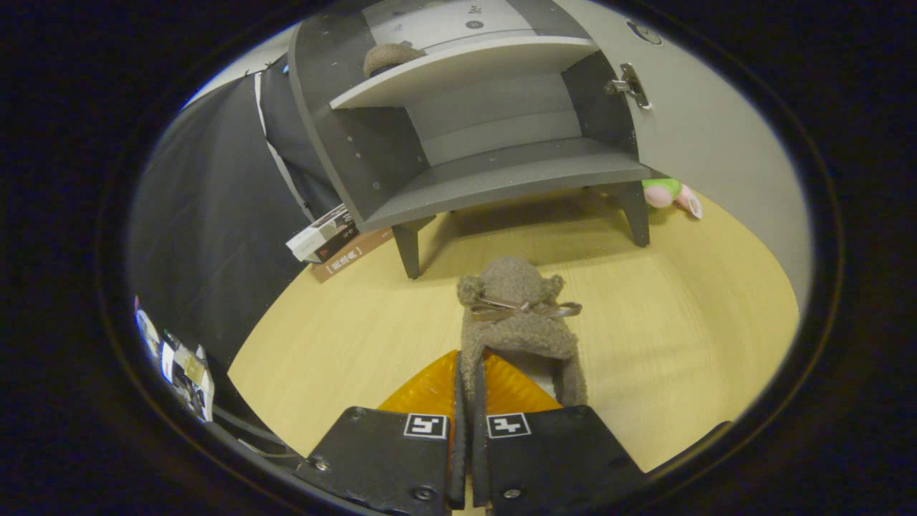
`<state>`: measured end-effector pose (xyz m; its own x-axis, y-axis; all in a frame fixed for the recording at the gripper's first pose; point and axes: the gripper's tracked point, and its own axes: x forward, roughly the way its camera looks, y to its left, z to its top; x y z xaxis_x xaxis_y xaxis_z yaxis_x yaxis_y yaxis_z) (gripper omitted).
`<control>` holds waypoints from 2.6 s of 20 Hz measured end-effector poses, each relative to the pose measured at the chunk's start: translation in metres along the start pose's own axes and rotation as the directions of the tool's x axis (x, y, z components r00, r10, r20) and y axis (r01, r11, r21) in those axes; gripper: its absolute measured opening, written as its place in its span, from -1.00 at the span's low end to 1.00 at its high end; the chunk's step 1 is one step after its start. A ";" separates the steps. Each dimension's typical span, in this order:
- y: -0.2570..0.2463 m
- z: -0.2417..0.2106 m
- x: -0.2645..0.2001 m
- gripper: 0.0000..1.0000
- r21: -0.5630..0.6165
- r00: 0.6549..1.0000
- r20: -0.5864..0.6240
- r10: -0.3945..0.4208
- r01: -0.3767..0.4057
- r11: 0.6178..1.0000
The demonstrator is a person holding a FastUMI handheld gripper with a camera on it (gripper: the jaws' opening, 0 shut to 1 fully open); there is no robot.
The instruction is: Open the shoe cabinet door, grab the shoes and put them into the shoe cabinet, then close the shoe cabinet door.
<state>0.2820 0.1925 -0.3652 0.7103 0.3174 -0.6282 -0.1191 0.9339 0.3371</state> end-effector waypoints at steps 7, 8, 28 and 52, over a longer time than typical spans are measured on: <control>0.032 0.035 -0.053 -0.86 -0.068 0.991 0.104 0.080 -0.073 0.995; 0.040 0.047 -0.065 -0.86 -0.071 0.986 0.129 0.103 -0.094 0.993; 0.136 0.323 -0.204 -0.86 -0.236 0.865 0.490 0.109 0.012 0.972; 0.005 0.486 0.002 -0.85 -0.323 0.825 0.512 -0.239 0.442 0.837</control>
<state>0.6198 0.1182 -0.0238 0.9697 -0.0455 -0.2399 -0.0092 0.9750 -0.2221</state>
